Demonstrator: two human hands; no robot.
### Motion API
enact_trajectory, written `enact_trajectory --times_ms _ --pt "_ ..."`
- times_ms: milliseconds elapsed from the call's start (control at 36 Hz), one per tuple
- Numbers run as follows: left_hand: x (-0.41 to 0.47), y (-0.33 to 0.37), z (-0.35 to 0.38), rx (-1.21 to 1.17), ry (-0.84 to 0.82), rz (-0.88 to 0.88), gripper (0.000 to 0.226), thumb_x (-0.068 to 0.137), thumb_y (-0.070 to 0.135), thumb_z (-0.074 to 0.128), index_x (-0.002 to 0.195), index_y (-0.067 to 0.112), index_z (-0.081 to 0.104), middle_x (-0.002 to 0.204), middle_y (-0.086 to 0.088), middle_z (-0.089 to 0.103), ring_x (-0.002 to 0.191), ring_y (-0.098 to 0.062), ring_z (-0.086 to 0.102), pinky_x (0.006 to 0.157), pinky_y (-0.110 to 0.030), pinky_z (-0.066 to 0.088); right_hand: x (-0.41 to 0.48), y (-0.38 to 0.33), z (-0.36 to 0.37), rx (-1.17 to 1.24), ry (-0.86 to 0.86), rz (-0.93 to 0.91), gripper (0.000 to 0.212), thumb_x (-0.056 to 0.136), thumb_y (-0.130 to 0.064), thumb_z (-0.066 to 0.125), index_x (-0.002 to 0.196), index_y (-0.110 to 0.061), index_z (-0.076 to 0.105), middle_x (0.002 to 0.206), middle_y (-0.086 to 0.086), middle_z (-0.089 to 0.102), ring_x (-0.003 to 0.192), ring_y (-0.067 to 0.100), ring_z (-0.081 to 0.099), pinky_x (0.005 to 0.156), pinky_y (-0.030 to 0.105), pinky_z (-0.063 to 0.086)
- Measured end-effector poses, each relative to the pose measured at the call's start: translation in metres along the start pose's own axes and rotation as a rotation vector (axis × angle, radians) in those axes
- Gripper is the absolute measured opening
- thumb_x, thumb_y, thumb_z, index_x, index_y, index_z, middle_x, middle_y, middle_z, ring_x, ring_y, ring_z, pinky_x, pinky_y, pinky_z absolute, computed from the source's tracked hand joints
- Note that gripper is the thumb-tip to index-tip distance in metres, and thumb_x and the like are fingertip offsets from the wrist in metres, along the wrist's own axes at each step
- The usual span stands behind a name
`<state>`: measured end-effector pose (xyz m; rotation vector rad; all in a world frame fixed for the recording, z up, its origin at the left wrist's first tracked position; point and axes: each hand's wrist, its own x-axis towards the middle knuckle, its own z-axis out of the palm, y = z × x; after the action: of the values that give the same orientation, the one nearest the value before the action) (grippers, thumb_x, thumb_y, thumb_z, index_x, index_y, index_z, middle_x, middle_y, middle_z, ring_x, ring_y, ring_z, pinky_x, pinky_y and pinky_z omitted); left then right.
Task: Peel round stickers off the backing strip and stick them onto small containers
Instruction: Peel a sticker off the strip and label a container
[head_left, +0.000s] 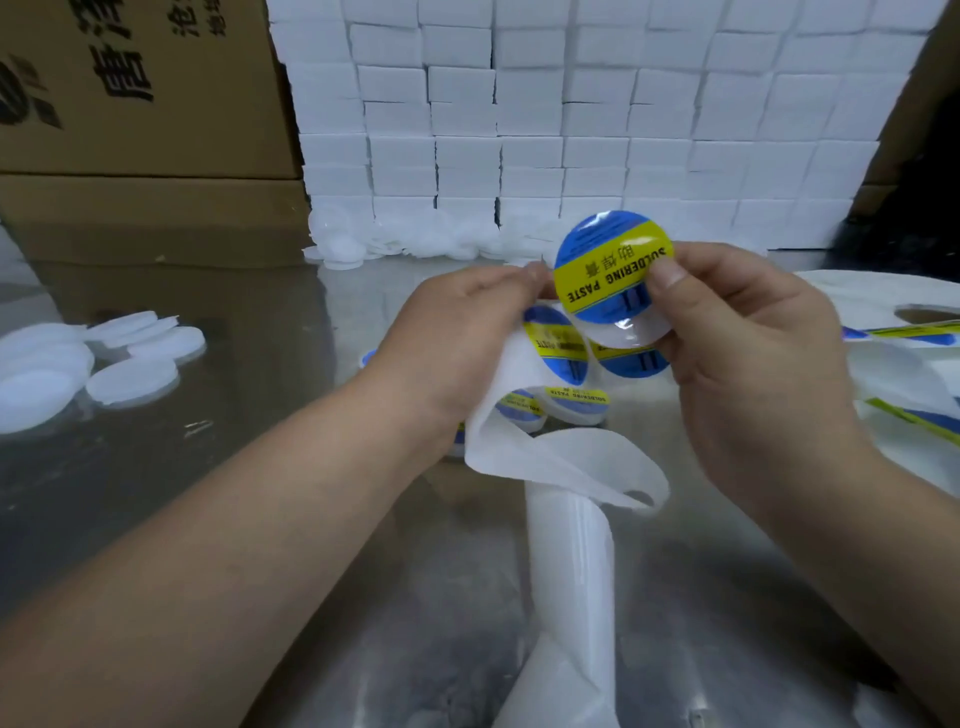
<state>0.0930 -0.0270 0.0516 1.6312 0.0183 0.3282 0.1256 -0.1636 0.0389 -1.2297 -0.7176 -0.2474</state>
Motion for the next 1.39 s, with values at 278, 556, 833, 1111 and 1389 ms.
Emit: enact_trajectory --times_ms 278,556,833,1111,1389 --pt "-0.0032 -0.0029 0.0005 -0.227 -0.168 -0.027 0.021 0.087 0.023 0.056 0.098 0.009 0.066 0.1 -0.025 0.067 0.092 -0.048 0.061 0.087 -0.073 0.031 0.0016 0.0018 -0.0028 0.025 0.015 0.044 0.022 0.078 -0.018 0.055 0.065 -0.023 0.073 0.069 -0.004 0.072 0.07 0.011 0.068 0.067 0.025 0.054" --pt "0.0022 -0.0034 0.0011 -0.385 -0.208 -0.023 0.024 0.079 0.023 0.057 0.098 0.009 0.059 0.08 -0.01 0.066 0.061 -0.023 0.063 0.058 -0.032 0.052 0.0046 -0.0014 -0.0059 0.103 0.065 0.089 0.027 0.075 -0.019 0.052 0.053 -0.023 0.066 0.059 -0.005 0.065 0.062 0.008 0.064 0.062 0.022 0.053" --pt "0.0016 -0.0065 0.0028 -0.332 -0.195 -0.004 0.009 0.086 0.02 0.054 0.085 0.014 0.06 0.071 -0.004 0.069 0.063 -0.026 0.06 0.076 -0.051 0.035 0.0042 -0.0003 -0.0062 -0.059 0.064 0.061 0.021 0.074 -0.024 0.058 0.057 -0.028 0.069 0.061 -0.007 0.069 0.062 0.009 0.065 0.06 0.025 0.055" --pt "0.0004 -0.0049 0.0034 -0.325 -0.192 -0.018 0.01 0.087 0.02 0.054 0.092 0.013 0.06 0.077 -0.007 0.068 0.067 -0.029 0.061 0.076 -0.055 0.036 0.0039 0.0002 -0.0064 -0.118 0.066 0.058 0.02 0.074 -0.028 0.059 0.057 -0.031 0.069 0.062 -0.008 0.07 0.064 0.008 0.067 0.06 0.024 0.054" --pt "0.0007 -0.0064 0.0036 -0.275 -0.185 0.001 0.01 0.086 0.021 0.056 0.079 0.017 0.062 0.076 -0.002 0.069 0.062 -0.026 0.062 0.074 -0.051 0.037 0.0044 0.0005 -0.0062 -0.162 0.089 0.056 0.019 0.074 -0.028 0.059 0.058 -0.03 0.069 0.063 -0.008 0.07 0.063 0.007 0.068 0.056 0.021 0.053"
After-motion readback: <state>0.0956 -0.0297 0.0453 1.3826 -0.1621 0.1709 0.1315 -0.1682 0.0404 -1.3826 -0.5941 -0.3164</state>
